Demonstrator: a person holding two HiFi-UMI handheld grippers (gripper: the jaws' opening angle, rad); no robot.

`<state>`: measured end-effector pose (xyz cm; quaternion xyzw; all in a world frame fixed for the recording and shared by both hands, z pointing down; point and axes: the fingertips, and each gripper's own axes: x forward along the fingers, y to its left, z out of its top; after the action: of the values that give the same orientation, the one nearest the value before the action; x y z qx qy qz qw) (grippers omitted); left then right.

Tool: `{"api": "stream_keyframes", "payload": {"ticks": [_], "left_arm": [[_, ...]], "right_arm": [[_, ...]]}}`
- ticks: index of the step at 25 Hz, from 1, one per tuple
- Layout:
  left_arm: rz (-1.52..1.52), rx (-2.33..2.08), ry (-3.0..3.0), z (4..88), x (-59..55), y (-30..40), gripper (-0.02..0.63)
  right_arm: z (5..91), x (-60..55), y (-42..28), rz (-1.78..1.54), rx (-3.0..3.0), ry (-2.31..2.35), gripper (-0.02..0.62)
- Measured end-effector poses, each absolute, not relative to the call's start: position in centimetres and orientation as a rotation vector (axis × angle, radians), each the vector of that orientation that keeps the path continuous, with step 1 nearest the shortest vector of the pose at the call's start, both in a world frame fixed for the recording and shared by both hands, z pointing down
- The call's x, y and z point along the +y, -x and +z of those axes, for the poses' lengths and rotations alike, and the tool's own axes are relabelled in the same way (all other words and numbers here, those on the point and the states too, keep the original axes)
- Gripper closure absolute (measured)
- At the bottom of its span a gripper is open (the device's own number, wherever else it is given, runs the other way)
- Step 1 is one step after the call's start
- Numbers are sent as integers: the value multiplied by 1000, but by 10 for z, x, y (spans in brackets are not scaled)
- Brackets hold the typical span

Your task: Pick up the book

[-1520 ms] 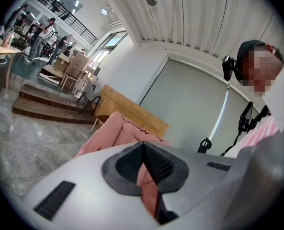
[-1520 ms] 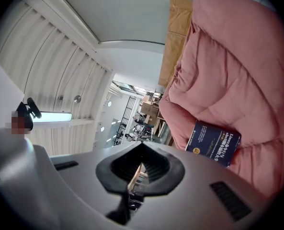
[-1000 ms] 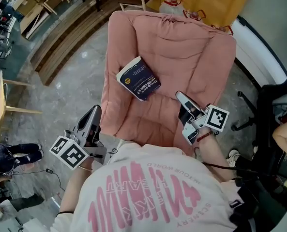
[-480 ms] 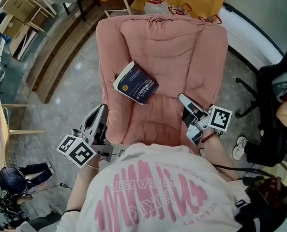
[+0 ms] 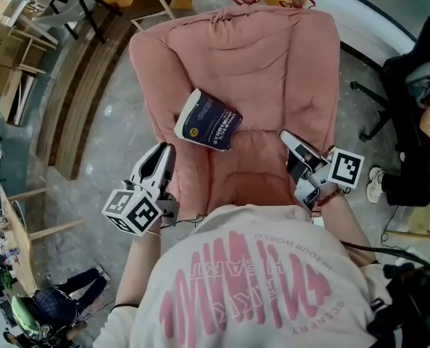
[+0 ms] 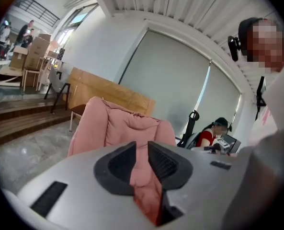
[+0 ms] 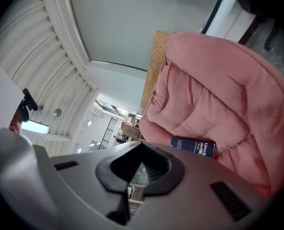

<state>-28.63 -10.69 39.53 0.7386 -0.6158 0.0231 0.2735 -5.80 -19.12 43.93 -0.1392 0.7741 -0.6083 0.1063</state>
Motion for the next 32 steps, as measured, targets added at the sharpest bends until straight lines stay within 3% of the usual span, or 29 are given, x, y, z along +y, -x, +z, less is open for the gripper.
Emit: {"api": "stream_keyframes", "payload": {"ticks": [3,10,21,25,32], "left_arm": [[196,-1610,-2017,421,-123,301,438],[624,-1331,-1976,533,-157,313,295],[885,-1236,-1939,620,-183,343,295],[989,-1199,-1812,653,-185,352,241],[1038,-1135,-1781,677,-196,340,241]], "right_arm": [[437,-184,57,-1789,2249,491,586],[433,-175,34,-1739,2175,721,586],[422,-120,12,-1632,2100,1009,586],[421,-113,7,-1610,2088,1066,586],[422,-104,5,-1590,2089,1135,586]]}}
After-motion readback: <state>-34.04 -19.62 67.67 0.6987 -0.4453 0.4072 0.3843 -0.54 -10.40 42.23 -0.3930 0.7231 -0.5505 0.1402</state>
